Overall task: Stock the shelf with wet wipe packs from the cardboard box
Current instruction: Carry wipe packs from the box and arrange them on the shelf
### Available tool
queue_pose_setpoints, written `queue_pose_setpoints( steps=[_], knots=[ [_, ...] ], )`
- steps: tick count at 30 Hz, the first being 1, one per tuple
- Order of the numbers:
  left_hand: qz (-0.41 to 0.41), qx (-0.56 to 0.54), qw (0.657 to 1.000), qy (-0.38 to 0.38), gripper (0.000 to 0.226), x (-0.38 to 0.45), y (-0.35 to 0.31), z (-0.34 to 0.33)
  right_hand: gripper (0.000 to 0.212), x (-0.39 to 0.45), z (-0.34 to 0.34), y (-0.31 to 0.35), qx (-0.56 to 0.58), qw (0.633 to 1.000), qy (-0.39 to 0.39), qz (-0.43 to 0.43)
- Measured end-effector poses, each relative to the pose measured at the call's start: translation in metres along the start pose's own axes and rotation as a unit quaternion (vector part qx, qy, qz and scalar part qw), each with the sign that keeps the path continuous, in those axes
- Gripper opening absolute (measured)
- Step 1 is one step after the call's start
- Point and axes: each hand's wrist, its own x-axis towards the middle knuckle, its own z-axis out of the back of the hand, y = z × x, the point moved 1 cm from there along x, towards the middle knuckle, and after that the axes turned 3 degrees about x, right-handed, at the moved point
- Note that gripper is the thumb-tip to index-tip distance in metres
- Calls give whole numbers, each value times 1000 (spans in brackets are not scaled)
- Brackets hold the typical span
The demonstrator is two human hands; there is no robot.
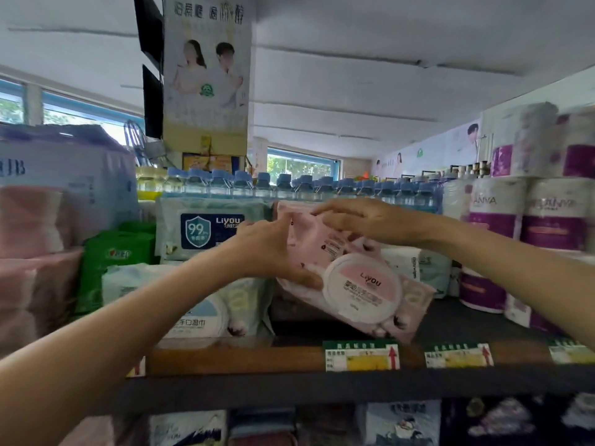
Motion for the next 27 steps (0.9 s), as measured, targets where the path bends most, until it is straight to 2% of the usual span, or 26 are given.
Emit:
queue_pose_setpoints(
  steps=[3,5,7,8,10,13,15,16,18,20,22,27],
  knots=[
    [3,57,998,6,113,5,-14,-16,52,-9,-11,-8,-88,996,14,8],
    [19,61,996,67,114,6,-8,-15,58,-12,-31,-12,-132,990,40,1],
    [21,-62,991,120,113,3,4,-6,72,-9,-54,-14,-238,968,80,30],
    [16,-134,984,117,105,3,8,0,76,-6,-62,-12,-257,962,72,48],
    [-1,-173,982,75,80,1,11,9,70,-1,-68,-4,-228,971,17,65],
    [-46,-74,996,37,50,-6,6,5,46,-1,-66,5,-169,984,-23,52],
    [-82,-43,996,6,36,-12,-1,0,38,-14,-55,1,-139,989,-48,0],
    [-95,-37,995,-2,32,-16,-4,-1,38,-26,-44,-4,-142,985,-86,-47],
    [-116,-12,993,6,33,-24,-11,-5,39,-56,-23,-22,-171,949,-171,-203],
    [-131,62,989,15,42,-32,-17,-12,38,-82,-21,-30,-144,903,-214,-344],
    [-143,111,983,-1,46,-39,-20,-21,35,-84,-40,-33,-102,890,-244,-372],
    [-125,101,985,-61,42,-50,-20,-33,31,-70,-60,-7,-85,872,-296,-379]
  ],
)
